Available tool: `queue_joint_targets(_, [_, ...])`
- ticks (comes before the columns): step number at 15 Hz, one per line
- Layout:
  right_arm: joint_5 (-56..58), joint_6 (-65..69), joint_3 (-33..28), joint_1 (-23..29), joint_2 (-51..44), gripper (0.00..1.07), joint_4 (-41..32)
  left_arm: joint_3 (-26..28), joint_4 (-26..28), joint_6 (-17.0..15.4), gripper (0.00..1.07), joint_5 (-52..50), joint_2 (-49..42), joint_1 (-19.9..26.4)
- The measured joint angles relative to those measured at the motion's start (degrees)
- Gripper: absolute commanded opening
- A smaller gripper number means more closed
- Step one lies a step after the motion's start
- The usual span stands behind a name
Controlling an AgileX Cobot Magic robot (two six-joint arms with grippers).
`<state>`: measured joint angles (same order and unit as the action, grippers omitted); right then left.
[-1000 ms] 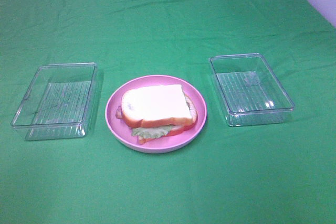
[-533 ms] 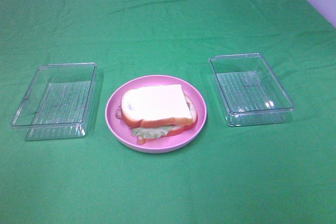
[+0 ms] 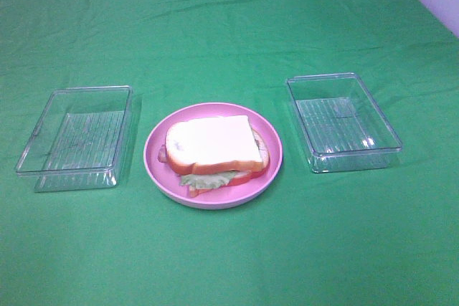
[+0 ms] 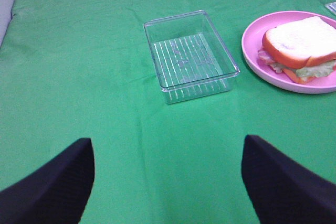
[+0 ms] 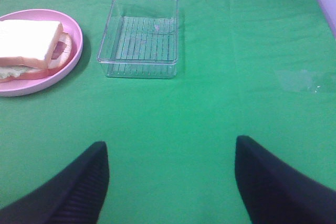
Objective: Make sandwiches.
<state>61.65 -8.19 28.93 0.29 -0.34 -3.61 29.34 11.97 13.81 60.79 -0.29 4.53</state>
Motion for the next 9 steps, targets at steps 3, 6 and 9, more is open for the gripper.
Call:
queue_joint_targets(3, [0.00,0.00,0.00,0.00,0.00,0.66,0.00,0.00,0.00,0.00,0.74,0.00,0.00,0.00])
queue_joint_targets(6, [0.00,0.00,0.00,0.00,0.00,0.66,0.00,0.00,0.00,0.00,0.74,0.00,0.00,0.00])
queue_joint_targets(9, [0.00,0.00,0.00,0.00,0.00,0.66,0.00,0.00,0.00,0.00,0.74,0.00,0.00,0.00])
